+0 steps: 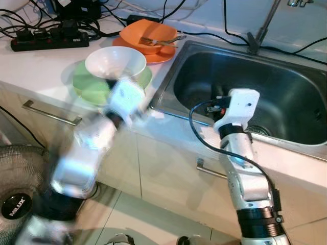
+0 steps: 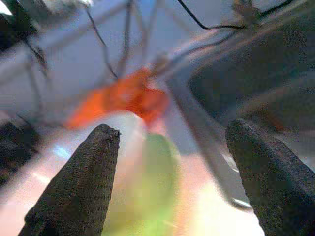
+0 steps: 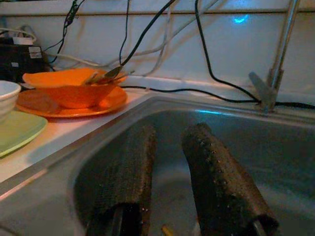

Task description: Kitchen organization

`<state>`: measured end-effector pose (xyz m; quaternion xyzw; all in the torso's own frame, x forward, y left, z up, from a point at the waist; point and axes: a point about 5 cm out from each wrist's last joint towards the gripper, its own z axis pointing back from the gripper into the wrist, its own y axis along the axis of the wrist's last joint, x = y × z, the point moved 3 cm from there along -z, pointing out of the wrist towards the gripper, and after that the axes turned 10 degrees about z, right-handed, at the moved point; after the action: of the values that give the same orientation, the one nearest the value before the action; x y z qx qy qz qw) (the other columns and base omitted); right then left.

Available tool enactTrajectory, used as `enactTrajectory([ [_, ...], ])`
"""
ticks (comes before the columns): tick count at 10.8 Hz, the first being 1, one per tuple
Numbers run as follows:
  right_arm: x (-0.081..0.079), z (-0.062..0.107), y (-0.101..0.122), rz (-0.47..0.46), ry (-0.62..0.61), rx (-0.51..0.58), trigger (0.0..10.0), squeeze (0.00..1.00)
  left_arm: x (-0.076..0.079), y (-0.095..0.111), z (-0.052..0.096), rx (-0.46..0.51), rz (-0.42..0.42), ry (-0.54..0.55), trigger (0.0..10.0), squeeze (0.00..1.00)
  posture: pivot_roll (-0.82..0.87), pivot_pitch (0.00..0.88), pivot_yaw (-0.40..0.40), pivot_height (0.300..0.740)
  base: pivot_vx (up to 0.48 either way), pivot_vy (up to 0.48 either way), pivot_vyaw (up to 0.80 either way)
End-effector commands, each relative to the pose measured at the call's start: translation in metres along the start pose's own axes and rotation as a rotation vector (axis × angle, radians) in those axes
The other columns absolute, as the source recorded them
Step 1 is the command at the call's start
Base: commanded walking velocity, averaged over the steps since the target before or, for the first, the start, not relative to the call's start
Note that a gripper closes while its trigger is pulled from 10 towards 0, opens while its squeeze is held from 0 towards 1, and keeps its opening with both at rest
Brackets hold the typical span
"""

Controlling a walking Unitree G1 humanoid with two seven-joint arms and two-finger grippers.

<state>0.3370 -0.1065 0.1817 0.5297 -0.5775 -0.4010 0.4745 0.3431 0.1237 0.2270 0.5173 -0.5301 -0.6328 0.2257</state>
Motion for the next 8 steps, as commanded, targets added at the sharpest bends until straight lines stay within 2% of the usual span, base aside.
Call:
enactTrajectory([
  [1,-0.002,0.001,0.003,0.004,0.002,-0.001,10.0,0.00,-0.002,0.003,-0.001,-0.007,-0.054,-0.015,10.0,0.00,-0.02,0.079,-0.053,0.740,0.000,0.000,0.00],
  [2,-0.004,0.002,0.002,-0.001,0.005,-0.009,10.0,0.00,-0.016,0.007,-0.001,-0.018,-0.125,-0.008,10.0,0.00,-0.01,0.081,-0.054,0.740,0.000,0.000,0.00],
  [3,-0.005,0.002,0.001,-0.005,0.007,-0.017,10.0,0.00,-0.036,0.007,0.000,-0.065,-0.233,-0.026,10.0,0.00,-0.01,0.081,-0.053,0.740,0.000,0.000,0.00],
  [6,-0.007,0.001,0.001,-0.009,0.012,-0.021,10.0,0.00,-0.063,-0.006,0.006,-0.164,-0.267,-0.050,10.0,0.00,-0.01,0.080,-0.050,0.740,0.000,0.000,0.00],
  [8,-0.008,0.001,0.001,-0.011,0.013,-0.022,10.0,0.00,-0.063,-0.014,0.012,-0.209,-0.279,-0.123,10.0,0.00,-0.01,0.081,-0.050,0.740,0.000,0.000,0.00],
])
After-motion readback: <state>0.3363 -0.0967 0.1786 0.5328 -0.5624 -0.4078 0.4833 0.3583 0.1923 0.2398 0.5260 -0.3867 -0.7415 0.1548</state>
